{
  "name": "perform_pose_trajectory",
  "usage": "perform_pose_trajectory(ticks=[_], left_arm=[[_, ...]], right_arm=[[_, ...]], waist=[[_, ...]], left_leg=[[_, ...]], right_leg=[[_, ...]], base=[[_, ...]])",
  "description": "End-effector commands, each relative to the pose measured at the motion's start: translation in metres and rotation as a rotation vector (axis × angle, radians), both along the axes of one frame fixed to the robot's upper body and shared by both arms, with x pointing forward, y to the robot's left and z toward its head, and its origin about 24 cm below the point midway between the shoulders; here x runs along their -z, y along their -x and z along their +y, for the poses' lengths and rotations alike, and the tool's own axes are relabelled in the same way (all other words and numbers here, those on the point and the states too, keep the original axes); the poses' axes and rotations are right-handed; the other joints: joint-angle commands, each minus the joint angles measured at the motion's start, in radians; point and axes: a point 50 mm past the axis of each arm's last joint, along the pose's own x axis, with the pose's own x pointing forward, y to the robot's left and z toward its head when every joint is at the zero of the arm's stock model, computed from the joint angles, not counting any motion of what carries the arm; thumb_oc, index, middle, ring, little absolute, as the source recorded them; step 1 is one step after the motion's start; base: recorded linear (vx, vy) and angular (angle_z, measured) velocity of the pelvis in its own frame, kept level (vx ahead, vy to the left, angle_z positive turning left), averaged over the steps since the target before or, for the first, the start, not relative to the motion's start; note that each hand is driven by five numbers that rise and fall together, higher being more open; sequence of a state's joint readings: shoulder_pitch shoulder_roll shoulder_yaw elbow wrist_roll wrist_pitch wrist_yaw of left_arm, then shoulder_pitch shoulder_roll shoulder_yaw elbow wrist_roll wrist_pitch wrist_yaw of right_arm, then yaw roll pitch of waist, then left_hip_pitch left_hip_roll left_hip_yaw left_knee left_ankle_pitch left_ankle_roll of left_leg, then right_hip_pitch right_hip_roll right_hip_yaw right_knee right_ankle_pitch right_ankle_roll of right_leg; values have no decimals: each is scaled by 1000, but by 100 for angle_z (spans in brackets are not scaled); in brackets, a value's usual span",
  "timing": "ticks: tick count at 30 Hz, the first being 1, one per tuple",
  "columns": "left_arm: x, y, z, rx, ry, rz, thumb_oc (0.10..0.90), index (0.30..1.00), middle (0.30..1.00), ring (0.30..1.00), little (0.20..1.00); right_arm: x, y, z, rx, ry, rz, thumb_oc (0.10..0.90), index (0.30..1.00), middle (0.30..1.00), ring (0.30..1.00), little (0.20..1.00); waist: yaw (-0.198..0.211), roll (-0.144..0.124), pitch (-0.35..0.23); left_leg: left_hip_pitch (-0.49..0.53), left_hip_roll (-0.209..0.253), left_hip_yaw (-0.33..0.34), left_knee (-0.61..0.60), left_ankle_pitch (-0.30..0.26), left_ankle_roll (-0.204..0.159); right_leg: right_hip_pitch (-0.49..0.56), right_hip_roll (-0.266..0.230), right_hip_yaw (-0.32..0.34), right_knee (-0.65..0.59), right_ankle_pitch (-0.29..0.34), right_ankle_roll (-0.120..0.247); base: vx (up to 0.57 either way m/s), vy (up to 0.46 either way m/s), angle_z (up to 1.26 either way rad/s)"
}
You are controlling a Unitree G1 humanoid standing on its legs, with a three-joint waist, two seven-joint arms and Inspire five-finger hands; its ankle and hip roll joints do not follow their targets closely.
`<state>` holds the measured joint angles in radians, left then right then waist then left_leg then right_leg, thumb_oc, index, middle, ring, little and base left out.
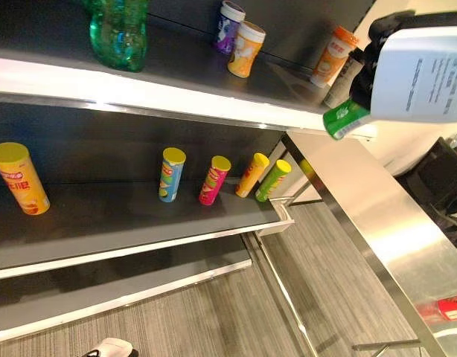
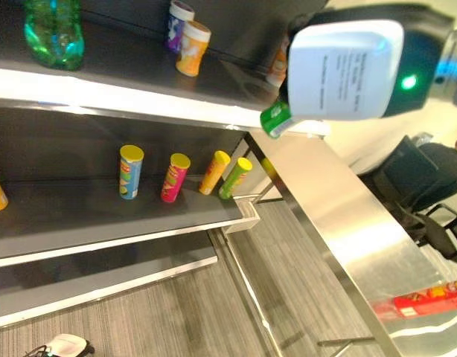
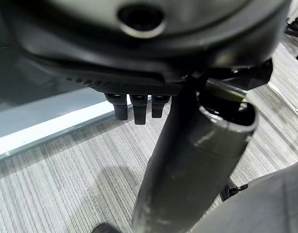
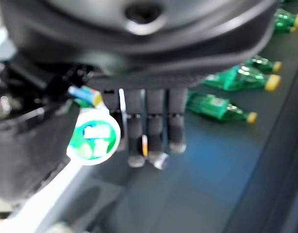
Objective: Put the goods on the table back onto the shelves and tidy them up.
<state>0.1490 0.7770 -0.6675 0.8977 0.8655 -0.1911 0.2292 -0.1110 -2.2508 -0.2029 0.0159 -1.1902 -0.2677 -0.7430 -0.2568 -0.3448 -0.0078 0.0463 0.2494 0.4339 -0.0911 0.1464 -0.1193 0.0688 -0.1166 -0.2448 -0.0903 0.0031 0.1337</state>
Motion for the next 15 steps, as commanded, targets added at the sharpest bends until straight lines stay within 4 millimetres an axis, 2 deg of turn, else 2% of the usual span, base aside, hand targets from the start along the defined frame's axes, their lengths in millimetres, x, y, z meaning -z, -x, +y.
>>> perform_pose_trajectory(ticks=[1, 4, 15], left_arm=[[-22, -48, 6, 41, -1, -161, 800, 900, 900, 900, 900], [-26, -52, 9, 41, -13, -173, 800, 900, 900, 900, 900], [-38, -68, 16, 31, -32, -237, 800, 900, 900, 900, 900]], right_arm=[[-62, 18, -24, 95, -118, -342, 400, 300, 300, 300, 300], [-60, 14, -28, 121, -106, -342, 400, 300, 300, 300, 300], [-48, 4, -27, 143, -97, -283, 400, 300, 300, 300, 300]], waist=[[56, -64, -35], [67, -80, -30], [115, -101, 7]], left_leg=[[143, 108, -10, 4, -95, -132], [140, 114, -18, 4, -95, -132], [121, 126, -51, 5, -76, -138]], right_leg=[[-26, 115, 27, 4, 15, -19], [-24, 119, 21, 4, 8, -21], [-30, 131, 0, 4, -2, -30]], base=[[22, -23, 5], [51, -43, 4], [30, -45, 11]])
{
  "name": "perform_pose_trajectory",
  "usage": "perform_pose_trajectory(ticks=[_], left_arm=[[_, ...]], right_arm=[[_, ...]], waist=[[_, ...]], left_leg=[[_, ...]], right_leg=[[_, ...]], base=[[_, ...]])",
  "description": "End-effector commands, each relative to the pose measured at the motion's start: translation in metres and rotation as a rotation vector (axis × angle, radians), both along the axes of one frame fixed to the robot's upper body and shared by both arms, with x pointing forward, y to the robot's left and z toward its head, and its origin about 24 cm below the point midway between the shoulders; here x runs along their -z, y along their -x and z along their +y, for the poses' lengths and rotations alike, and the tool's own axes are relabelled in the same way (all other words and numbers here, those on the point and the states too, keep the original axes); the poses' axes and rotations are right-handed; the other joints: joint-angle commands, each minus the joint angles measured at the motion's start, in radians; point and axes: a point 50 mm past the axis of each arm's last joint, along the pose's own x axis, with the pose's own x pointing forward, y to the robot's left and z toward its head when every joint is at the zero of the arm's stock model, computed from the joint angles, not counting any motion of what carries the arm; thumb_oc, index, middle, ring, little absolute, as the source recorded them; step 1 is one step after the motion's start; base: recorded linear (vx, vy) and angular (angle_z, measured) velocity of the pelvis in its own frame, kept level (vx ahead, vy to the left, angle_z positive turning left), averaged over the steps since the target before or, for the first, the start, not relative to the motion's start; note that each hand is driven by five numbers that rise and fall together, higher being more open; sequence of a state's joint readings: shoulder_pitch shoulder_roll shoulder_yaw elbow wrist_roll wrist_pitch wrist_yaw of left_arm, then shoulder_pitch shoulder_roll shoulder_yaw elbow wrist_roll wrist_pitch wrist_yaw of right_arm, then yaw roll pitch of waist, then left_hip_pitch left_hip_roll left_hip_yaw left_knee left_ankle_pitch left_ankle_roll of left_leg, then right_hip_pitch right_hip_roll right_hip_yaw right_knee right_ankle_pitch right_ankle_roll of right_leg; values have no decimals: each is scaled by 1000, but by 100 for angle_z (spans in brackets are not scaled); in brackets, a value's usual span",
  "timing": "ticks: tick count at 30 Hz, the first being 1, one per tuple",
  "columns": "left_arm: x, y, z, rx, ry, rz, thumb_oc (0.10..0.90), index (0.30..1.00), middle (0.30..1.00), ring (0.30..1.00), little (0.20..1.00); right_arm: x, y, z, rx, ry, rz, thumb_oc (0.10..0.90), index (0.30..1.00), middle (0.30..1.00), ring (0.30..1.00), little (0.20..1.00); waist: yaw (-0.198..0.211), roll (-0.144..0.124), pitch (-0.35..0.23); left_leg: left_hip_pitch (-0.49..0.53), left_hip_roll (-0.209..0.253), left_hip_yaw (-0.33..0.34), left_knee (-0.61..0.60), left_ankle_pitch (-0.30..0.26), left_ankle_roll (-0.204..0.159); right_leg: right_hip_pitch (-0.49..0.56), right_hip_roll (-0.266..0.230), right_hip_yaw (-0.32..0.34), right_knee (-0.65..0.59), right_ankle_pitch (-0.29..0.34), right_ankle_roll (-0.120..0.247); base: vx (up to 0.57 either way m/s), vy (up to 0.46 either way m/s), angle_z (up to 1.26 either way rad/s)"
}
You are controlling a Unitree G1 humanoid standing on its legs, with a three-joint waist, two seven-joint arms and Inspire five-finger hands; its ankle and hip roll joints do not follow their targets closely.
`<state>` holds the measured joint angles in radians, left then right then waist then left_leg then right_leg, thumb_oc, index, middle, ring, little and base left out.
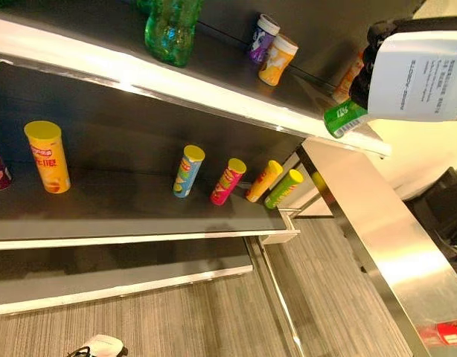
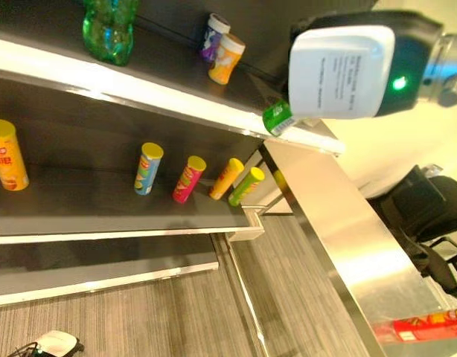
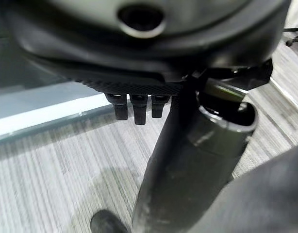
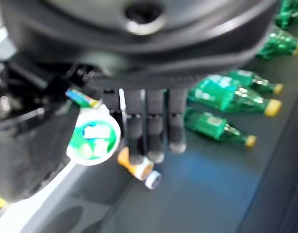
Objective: Put the goods on the table back onto the shelves and tidy them up.
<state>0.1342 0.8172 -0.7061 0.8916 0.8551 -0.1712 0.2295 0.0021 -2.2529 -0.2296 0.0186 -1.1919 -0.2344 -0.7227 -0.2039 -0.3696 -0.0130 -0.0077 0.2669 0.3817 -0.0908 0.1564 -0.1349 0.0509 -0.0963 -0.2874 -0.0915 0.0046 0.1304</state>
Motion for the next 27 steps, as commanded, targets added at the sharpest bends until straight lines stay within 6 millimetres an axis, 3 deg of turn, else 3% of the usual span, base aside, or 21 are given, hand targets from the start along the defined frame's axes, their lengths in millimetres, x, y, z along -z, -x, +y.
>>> perform_pose_trajectory(ticks=[1, 8, 18, 27], left_arm=[[-33, -66, 6, 12, 16, -245, 800, 900, 900, 900, 900], [-39, -73, 6, 7, 23, -292, 800, 900, 900, 900, 900], [-45, -79, 7, 0, 23, -333, 800, 900, 900, 900, 900], [-54, -95, 2, 31, 33, -386, 800, 900, 900, 900, 900]], right_arm=[[-64, 15, -23, 116, -93, -327, 400, 300, 300, 300, 300], [-67, 13, -30, 132, -119, -345, 400, 300, 300, 300, 300], [-70, 10, -46, 192, -127, -385, 400, 300, 300, 300, 300], [-69, 10, -50, 206, -104, -399, 400, 300, 300, 300, 300]], waist=[[67, -76, 16], [96, -60, 43], [118, -68, 68], [111, -78, 115]], left_leg=[[173, 109, -1, 4, -83, -123], [167, 118, -19, 7, -68, -126], [156, 136, -27, 9, -44, -127], [101, 157, 29, 71, -33, -127]], right_leg=[[-13, 111, 42, 6, -4, -27], [-7, 119, 31, 7, -14, -33], [-6, 133, 7, 8, -23, -45], [13, 128, -62, 11, -35, -58]], base=[[17, -35, 11], [27, -50, 3], [17, -56, 6], [2, -44, 18]])
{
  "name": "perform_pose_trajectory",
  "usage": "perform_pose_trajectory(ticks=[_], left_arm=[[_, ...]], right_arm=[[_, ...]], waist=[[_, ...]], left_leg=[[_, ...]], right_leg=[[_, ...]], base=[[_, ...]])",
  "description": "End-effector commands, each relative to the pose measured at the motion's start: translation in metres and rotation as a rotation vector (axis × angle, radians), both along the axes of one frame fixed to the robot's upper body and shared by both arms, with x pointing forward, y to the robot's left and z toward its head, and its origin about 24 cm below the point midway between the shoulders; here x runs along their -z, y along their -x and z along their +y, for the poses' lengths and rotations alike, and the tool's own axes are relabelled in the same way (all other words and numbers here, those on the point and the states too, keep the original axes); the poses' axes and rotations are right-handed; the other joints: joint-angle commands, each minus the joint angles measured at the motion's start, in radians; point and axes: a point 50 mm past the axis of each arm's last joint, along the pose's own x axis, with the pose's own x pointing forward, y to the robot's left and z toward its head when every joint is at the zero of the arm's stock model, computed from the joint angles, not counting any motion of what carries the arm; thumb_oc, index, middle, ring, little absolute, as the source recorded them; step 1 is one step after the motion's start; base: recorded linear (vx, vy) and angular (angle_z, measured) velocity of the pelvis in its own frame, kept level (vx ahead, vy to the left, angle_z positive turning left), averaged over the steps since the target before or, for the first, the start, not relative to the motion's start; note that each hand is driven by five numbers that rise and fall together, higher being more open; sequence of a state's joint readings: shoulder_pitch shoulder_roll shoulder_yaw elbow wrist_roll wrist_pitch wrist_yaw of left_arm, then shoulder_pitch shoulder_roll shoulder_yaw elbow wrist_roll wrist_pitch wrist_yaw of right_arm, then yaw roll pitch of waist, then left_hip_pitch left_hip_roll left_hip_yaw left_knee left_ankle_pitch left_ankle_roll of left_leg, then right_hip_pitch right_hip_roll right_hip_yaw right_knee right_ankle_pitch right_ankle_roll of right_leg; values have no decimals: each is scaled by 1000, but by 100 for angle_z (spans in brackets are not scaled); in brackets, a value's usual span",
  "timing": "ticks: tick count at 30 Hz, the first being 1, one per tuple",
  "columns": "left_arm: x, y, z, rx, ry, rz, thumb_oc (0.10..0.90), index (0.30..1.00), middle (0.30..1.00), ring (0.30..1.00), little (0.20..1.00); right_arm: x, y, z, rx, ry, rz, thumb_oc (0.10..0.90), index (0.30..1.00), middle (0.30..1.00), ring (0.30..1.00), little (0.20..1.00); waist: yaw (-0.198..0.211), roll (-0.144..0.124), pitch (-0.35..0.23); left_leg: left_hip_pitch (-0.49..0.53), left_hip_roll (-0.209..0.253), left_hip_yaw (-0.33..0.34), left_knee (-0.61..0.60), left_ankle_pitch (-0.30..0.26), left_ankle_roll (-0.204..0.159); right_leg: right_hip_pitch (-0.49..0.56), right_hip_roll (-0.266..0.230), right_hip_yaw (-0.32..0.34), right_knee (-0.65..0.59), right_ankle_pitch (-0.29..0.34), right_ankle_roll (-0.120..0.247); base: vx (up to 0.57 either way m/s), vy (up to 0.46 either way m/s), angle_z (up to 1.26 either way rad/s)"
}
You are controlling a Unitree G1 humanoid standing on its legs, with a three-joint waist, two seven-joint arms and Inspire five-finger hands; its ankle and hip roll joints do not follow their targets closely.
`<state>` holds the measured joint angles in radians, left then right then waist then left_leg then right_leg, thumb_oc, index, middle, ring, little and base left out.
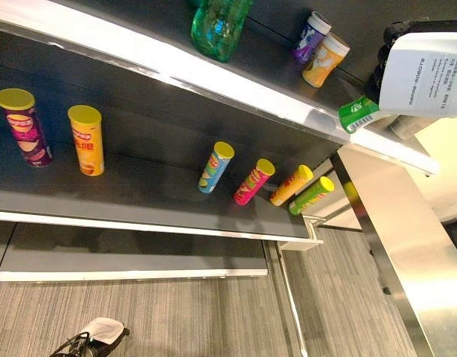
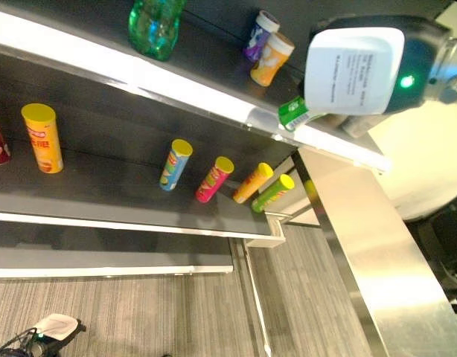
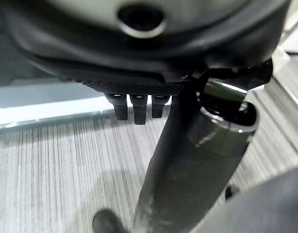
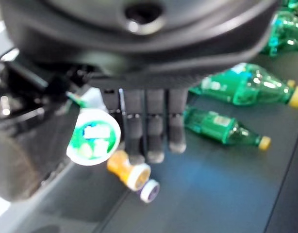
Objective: Put the goods on the table back onto the shelves and tidy them up.
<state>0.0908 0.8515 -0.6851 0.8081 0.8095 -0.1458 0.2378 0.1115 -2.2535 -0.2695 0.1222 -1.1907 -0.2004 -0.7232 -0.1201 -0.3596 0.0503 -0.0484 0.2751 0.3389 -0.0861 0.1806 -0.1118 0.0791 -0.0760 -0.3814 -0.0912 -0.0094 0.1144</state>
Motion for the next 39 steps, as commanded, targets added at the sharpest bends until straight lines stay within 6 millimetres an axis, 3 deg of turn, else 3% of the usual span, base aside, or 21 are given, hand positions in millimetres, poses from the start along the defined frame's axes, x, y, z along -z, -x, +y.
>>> perform_pose_trajectory(ticks=[1, 18, 28, 35, 38, 39], left_arm=[[-40, -63, 3, 34, 13, -258, 800, 900, 900, 900, 900], [-35, -63, -3, 14, 21, -253, 800, 900, 900, 900, 900], [-44, -66, 5, 12, 5, -281, 800, 900, 900, 900, 900], [-43, -67, 2, 16, 22, -287, 800, 900, 900, 900, 900], [-43, -67, 1, 19, 23, -287, 800, 900, 900, 900, 900], [-44, -68, 3, 22, 17, -290, 800, 900, 900, 900, 900]], right_arm=[[-69, 21, -32, 137, -68, -378, 400, 300, 300, 300, 300], [-82, 25, -53, 246, -117, -485, 400, 300, 300, 300, 300], [-87, 27, -64, 305, -117, -527, 400, 300, 300, 300, 300], [-89, 26, -64, 308, -157, -532, 400, 300, 300, 300, 300], [-86, 21, -62, 302, -160, -510, 400, 300, 300, 300, 300], [-82, 18, -59, 292, -158, -488, 400, 300, 300, 300, 300]], waist=[[27, -88, 52], [26, -49, 53], [35, -56, 65], [54, -19, 76], [66, -15, 85], [70, -7, 88]], left_leg=[[139, 149, 70, 68, -58, -150], [147, 141, 79, 28, -60, -150], [146, 144, 73, 40, -60, -150], [152, 135, 50, 26, -56, -150], [146, 131, 64, 27, -42, -150], [150, 129, 46, 17, -55, -150]], right_leg=[[-15, 107, 31, 11, -21, -42], [-24, 117, 7, 18, -14, -36], [-30, 119, 5, 34, -24, -40], [-17, 121, 11, 39, -48, -41], [-22, 115, -17, 43, -38, -44], [-15, 118, 4, 38, -52, -39]], base=[[1, -19, 29], [15, -15, 8], [9, -9, 0], [55, -2, 1], [9, -3, 1], [92, 3, 4]])
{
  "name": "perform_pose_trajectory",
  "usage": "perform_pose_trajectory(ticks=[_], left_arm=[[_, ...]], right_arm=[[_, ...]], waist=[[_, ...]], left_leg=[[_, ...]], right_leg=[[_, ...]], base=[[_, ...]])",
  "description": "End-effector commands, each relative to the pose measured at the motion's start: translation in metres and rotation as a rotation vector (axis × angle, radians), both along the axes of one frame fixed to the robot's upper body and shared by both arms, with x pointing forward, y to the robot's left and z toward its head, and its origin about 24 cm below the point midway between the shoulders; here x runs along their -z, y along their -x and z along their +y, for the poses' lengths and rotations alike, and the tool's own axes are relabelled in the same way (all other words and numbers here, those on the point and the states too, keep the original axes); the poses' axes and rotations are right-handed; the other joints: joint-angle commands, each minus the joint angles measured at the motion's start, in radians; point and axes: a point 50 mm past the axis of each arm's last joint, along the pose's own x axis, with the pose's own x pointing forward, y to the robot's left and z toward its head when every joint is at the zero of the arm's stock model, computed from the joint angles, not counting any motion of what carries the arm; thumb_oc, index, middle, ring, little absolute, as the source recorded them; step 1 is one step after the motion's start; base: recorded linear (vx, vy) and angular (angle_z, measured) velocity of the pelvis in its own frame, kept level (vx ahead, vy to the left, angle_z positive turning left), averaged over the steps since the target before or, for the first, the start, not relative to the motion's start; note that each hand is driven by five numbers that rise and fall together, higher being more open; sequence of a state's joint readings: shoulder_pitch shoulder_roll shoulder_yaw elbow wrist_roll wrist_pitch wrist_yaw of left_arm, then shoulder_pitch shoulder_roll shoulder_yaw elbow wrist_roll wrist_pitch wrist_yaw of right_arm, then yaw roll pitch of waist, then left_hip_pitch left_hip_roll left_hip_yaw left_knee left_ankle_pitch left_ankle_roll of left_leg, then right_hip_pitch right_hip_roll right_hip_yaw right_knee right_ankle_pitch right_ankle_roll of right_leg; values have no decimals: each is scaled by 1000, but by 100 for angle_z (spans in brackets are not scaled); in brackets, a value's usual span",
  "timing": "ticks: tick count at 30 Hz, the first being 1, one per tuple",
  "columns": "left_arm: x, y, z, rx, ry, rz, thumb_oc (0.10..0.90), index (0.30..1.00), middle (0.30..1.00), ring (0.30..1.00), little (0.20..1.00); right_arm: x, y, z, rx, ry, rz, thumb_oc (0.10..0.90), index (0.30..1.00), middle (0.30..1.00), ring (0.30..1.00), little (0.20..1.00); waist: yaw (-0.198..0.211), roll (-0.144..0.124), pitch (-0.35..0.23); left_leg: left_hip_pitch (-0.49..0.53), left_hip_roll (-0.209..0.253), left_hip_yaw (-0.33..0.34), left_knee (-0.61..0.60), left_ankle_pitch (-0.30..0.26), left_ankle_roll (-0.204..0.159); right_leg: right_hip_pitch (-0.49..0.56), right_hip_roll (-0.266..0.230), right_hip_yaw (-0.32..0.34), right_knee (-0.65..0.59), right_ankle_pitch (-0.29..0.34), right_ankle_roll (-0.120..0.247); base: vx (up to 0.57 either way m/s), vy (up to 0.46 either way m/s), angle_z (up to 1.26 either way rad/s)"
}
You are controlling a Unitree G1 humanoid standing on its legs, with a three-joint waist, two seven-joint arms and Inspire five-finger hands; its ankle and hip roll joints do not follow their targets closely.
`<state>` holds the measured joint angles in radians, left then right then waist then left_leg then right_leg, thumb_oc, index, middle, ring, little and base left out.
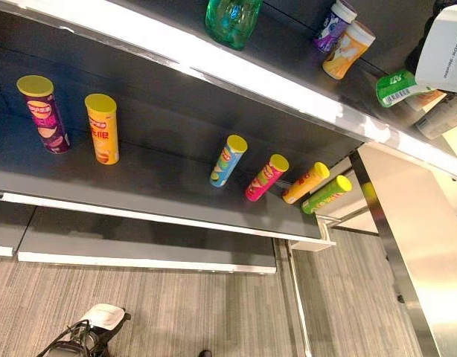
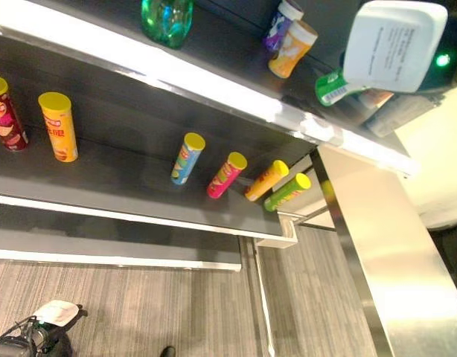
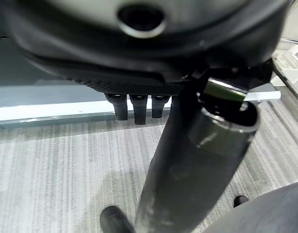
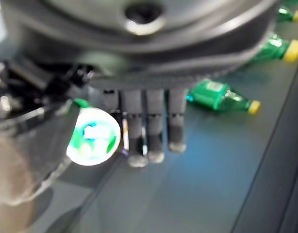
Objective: Put the goods on the table back onto the shelves and tidy them up.
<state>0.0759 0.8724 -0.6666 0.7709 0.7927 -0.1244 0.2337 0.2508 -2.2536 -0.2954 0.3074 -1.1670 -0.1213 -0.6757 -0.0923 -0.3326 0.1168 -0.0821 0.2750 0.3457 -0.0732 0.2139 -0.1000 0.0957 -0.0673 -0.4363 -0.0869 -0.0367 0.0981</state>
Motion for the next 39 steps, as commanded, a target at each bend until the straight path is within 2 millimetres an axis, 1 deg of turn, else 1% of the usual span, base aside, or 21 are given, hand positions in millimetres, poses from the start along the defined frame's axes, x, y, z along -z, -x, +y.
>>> perform_pose_trajectory(ticks=[1, 3, 6, 7, 8, 10, 11, 13, 15, 16, 17, 18, 19, 20, 21, 23, 25, 26, 28, 33, 39], left_arm=[[-35, -55, 0, 34, 23, -237, 800, 900, 900, 900, 900], [-38, -55, 5, 27, 14, -244, 800, 900, 900, 900, 900], [-40, -51, 12, 3, 5, -245, 800, 900, 900, 900, 900], [-42, -49, 17, -2, -7, -251, 800, 900, 900, 900, 900], [-43, -49, 17, -2, -8, -252, 800, 900, 900, 900, 900], [-49, -54, 21, -12, -13, -285, 800, 900, 900, 900, 900], [-51, -55, 23, -26, -15, -301, 800, 900, 900, 900, 900], [-53, -60, 23, -62, 0, -357, 800, 900, 900, 900, 900], [-59, -66, 27, -80, -5, -397, 800, 900, 900, 900, 900], [-63, -68, 33, -113, -15, -426, 800, 900, 900, 900, 900], [-65, -67, 36, -117, -21, -430, 800, 900, 900, 900, 900], [-73, -67, 44, -120, -45, -447, 800, 900, 900, 900, 900], [-77, -68, 49, -137, -63, -461, 800, 900, 900, 900, 900], [-77, -66, 51, -139, -68, -457, 800, 900, 900, 900, 900], [-77, -66, 51, -139, -68, -458, 800, 900, 900, 900, 900], [-69, -58, 50, -167, -56, -438, 800, 900, 900, 900, 900], [-69, -60, 49, -176, -50, -444, 800, 900, 900, 900, 900], [-69, -60, 49, -177, -50, -443, 800, 900, 900, 900, 900], [-70, -65, 46, -163, -38, -450, 800, 900, 900, 900, 900], [-66, -65, 39, -143, -22, -442, 800, 900, 900, 900, 900], [-58, -60, 37, -136, -36, -397, 800, 900, 900, 900, 900]], right_arm=[[-78, 30, -21, 111, -86, -404, 400, 300, 300, 300, 300], [-75, 28, -19, 99, -81, -389, 400, 300, 300, 300, 300], [-74, 28, -22, 114, -80, -381, 400, 300, 300, 300, 300], [-76, 28, -22, 111, -85, -384, 400, 300, 300, 300, 300], [-76, 29, -22, 111, -86, -385, 400, 300, 300, 300, 300], [-76, 29, -23, 113, -103, -388, 400, 300, 300, 300, 300], [-76, 28, -23, 115, -116, -384, 400, 300, 300, 300, 300], [-76, 26, -21, 98, -164, -380, 400, 300, 300, 300, 300], [-81, 28, -20, 92, -186, -406, 400, 300, 300, 300, 300], [-82, 28, -23, 109, -188, -416, 400, 300, 300, 300, 300], [-82, 28, -25, 127, -183, -421, 400, 300, 300, 300, 300], [-82, 27, -26, 135, -174, -422, 400, 300, 300, 300, 300], [-79, 25, -25, 138, -161, -404, 400, 300, 300, 300, 300], [-76, 23, -23, 133, -152, -380, 400, 300, 300, 300, 300], [-76, 23, -23, 133, -152, -379, 400, 300, 300, 300, 300], [-67, 17, -20, 141, -147, -330, 400, 300, 300, 300, 300], [-57, 11, -18, 151, -123, -286, 400, 300, 300, 300, 300], [-57, 11, -18, 151, -122, -286, 400, 300, 300, 300, 300], [-53, 8, -15, 148, -123, -262, 400, 300, 300, 300, 300], [-45, 5, -11, 139, -114, -215, 400, 300, 300, 300, 300], [-37, 3, -9, 133, -124, -164, 400, 300, 300, 300, 300]], waist=[[42, -35, 21], [51, -33, 32], [47, -37, 31], [57, -43, 41], [52, -41, 37], [54, -47, 42], [62, -49, 49], [88, -33, 69], [113, -42, 88], [131, -48, 93], [151, -51, 101], [192, -69, 113], [201, -70, 111], [208, -83, 114], [210, -84, 114], [209, -85, 89], [183, -105, 57], [187, -108, 55], [170, -110, 35], [147, -109, 10], [134, -107, 3]], left_leg=[[183, 129, 39, 4, -88, -162], [176, 123, 36, -2, -85, -162], [174, 119, 35, -3, -95, -162], [162, 116, 46, 5, -65, -162], [168, 116, 30, -2, -75, -162], [161, 110, 13, 18, -87, -162], [151, 106, 19, 44, -92, -162], [114, 85, -44, 89, -115, -156], [48, 14, -130, 69, -175, -120], [-4, -46, -179, 28, -187, -100], [-53, -72, -194, 22, -165, -93], [-192, -131, -232, 45, -106, -81], [-206, -136, -233, 40, -101, -78], [-222, -134, -225, 49, -91, -71], [-222, -134, -222, 52, -92, -71], [-166, -150, -193, 26, -110, -47], [-110, -169, -156, -2, -121, -35], [-109, -171, -149, -2, -123, -33], [-71, -182, -126, -11, -142, -23], [-46, -196, -99, -14, -157, -8], [-57, -199, -98, -14, -168, -8]], right_leg=[[-32, 110, 59, 34, -25, -23], [-38, 105, 56, 30, -20, -20], [-44, 104, 60, 26, -18, -20], [-53, 100, 40, 29, -6, -24], [-47, 103, 63, 26, -17, -21], [-51, 104, 76, 27, -17, -24], [-59, 99, 60, 30, -6, -31], [-56, 97, 79, 24, -13, -38], [-50, 85, 87, 15, -15, -33], [-48, 76, 96, 6, -9, -21], [-40, 74, 99, 4, -8, -15], [-19, 78, 127, 1, -17, -14], [-7, 90, 137, 2, -29, -13], [10, 94, 157, 2, -38, -12], [10, 93, 159, 2, -38, -12], [30, 85, 190, 12, -48, -9], [32, 55, 211, 34, -35, 1], [30, 51, 217, 34, -36, 3], [28, 34, 229, 34, -21, 12], [28, 22, 223, 32, -2, 24], [20, 22, 201, 21, -2, 30]], base=[[90, 12, 6], [8, 4, 6], [-6, -15, 3], [0, 0, 0], [-2, -35, -2], [8, -49, -1], [-47, -61, 0], [-41, -54, -3], [14, 20, 7], [66, 61, 32], [115, 50, 25], [139, 16, 25], [174, -1, 15], [120, 1, 19], [174, 47, -34], [226, 110, -60], [229, 128, -21], [178, 139, -22], [129, 94, -31], [39, 38, -14], [-18, 4, 0]])
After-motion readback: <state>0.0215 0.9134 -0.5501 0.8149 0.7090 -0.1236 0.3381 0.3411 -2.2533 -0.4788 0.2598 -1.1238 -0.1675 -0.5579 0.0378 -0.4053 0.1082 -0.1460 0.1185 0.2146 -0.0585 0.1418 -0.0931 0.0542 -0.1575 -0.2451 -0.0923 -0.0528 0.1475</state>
